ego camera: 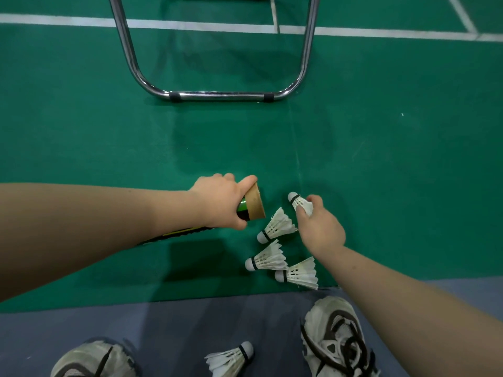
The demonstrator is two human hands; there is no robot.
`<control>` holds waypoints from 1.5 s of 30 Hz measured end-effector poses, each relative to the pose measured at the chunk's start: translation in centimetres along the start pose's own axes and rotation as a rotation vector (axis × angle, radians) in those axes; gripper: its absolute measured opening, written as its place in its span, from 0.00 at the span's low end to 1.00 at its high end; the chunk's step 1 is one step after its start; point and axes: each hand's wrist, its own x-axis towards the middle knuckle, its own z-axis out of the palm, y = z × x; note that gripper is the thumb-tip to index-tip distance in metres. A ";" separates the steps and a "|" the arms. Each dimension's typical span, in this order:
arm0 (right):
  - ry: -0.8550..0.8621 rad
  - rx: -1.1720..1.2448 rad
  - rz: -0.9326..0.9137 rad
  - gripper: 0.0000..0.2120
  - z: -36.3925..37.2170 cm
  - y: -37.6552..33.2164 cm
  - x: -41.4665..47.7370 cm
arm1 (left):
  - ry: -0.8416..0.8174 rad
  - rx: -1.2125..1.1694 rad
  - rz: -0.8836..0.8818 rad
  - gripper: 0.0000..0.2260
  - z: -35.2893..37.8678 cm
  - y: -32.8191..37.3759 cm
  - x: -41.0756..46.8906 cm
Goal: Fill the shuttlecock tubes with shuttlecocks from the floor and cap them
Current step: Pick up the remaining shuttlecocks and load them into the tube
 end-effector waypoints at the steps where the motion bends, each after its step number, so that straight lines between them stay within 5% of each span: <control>1: -0.003 -0.004 -0.008 0.16 0.1 0.3 0.0 | -0.002 0.006 0.001 0.39 0.0 0.1 0.2; 6: -0.041 0.220 0.035 0.18 0.7 0.1 0.3 | -0.013 0.014 0.002 0.39 -0.3 0.8 0.9; 10: 0.178 0.671 0.170 0.12 -0.7 -1.3 0.7 | -0.031 -0.014 -0.018 0.38 -0.4 0.8 1.3; 15: 0.222 0.765 -0.025 0.05 -2.2 -5.1 0.5 | -0.013 -0.055 -0.059 0.38 -1.0 0.0 1.1; 20: -0.108 0.820 -0.124 0.03 -1.9 -7.9 -1.1 | 0.028 -0.063 -0.070 0.37 -1.1 -0.3 0.4; 25: -0.664 0.738 -0.066 0.23 -2.0 -9.7 -1.1 | 0.044 -0.091 -0.085 0.35 -1.2 -1.0 -0.8; 28: -1.007 0.743 -0.131 0.15 -2.3 -9.0 -0.8 | 0.034 -0.095 -0.060 0.34 -0.9 -1.2 -2.0; 33: -1.265 0.664 -0.193 0.06 -1.6 -9.4 -2.6 | -0.010 -0.053 0.063 0.34 0.0 0.0 -4.2; 36: -1.080 0.643 -0.184 0.05 -0.7 -9.8 -2.7 | -0.050 -0.097 0.022 0.32 0.3 -0.1 -4.3; 39: -0.407 0.753 -0.118 0.11 -0.6 -9.2 -1.8 | -0.048 -0.135 -0.114 0.34 -0.3 -1.3 -3.2; 41: -0.080 0.456 -0.131 0.10 -0.5 -7.4 -1.1 | -0.065 -0.127 -0.152 0.37 -0.3 -1.9 -3.1; 43: -0.043 -0.029 -0.102 0.13 -0.2 -5.3 -1.0 | -0.085 -0.127 -0.153 0.38 0.1 -2.1 -3.4; 45: -0.152 -0.170 -0.028 0.24 0.5 -4.0 -1.0 | -0.097 -0.108 -0.142 0.38 0.5 -2.0 -3.9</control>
